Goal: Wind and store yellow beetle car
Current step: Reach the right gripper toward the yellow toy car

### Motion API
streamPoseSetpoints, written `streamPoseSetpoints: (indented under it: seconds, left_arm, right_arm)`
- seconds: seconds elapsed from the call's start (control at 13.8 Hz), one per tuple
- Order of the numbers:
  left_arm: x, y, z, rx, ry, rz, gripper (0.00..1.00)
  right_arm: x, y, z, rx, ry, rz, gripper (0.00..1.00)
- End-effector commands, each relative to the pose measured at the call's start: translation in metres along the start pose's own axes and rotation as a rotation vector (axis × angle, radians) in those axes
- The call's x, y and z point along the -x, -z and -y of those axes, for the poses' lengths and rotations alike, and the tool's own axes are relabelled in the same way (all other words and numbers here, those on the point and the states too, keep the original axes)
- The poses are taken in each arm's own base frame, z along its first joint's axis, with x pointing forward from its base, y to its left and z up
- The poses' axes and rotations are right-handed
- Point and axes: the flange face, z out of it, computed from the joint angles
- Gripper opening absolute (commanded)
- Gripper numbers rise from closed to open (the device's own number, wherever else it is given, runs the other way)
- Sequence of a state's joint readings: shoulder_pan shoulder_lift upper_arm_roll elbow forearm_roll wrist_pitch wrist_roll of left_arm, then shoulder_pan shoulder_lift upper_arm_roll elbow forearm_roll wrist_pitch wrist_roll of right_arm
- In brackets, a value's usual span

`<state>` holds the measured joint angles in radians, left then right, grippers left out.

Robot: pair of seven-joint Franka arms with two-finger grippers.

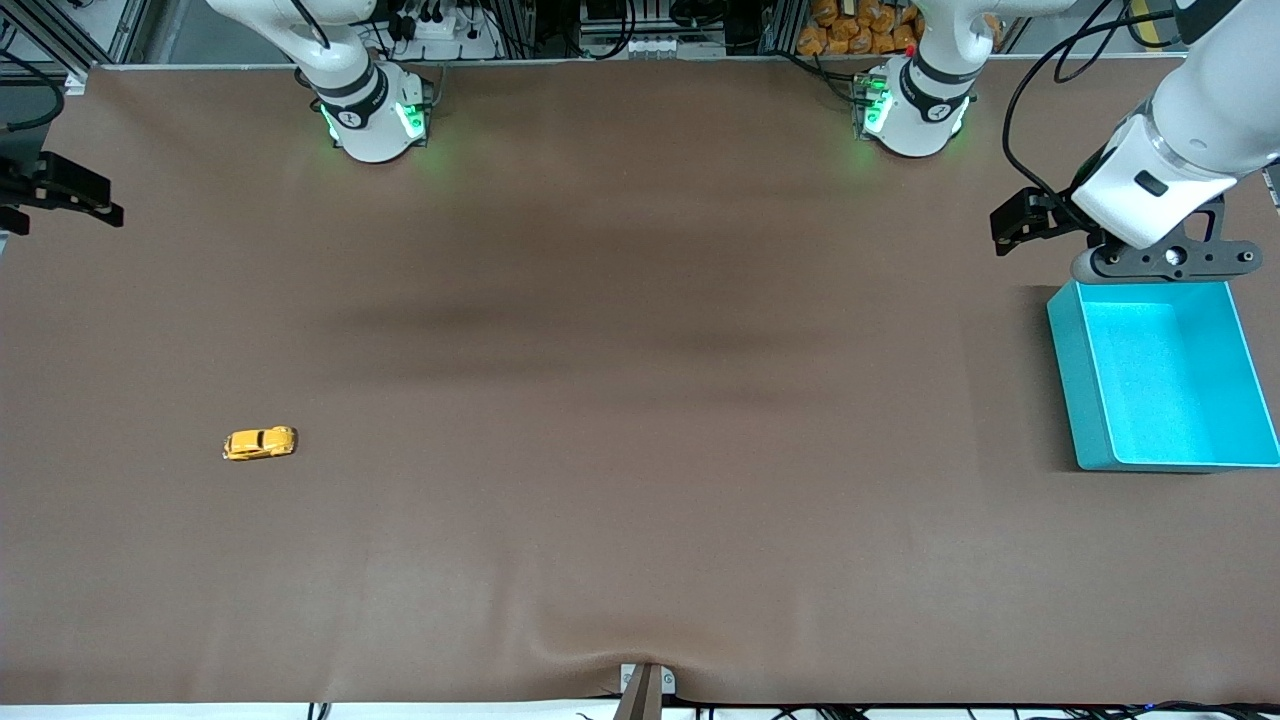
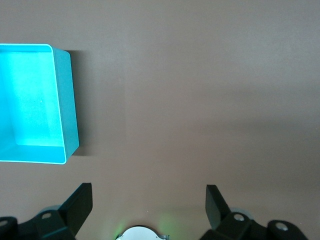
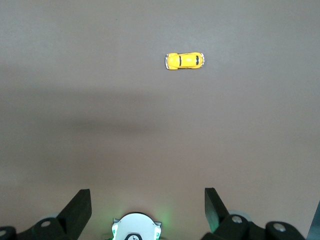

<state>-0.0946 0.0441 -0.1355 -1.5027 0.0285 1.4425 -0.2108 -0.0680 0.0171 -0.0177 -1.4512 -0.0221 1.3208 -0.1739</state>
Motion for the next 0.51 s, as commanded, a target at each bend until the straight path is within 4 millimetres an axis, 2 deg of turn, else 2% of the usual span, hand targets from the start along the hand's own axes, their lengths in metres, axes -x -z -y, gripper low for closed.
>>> streamPoseSetpoints:
  seconds: [0.0,0.22,0.29,0.44]
  left_arm:
    - [0.0,0.005,0.002,-0.016,0.002,-0.005,1.0]
    - [0.0,0.004,0.003,-0.019,0.045,-0.005,1.0]
    - [0.001,0.005,0.002,-0.021,0.046,-0.007,1.0]
    - [0.002,0.003,-0.001,-0.023,0.035,0.001,1.0]
  right_arm:
    - [-0.022,-0.018,-0.007,0.005,0.003,0.01,1.0]
    - [-0.045,-0.033,0.005,0.033,0.058,0.002,1.0]
    - [-0.048,-0.038,-0.001,0.036,0.101,0.01,1.0]
    - [-0.06,-0.063,-0.018,0.019,0.11,0.056,1.0]
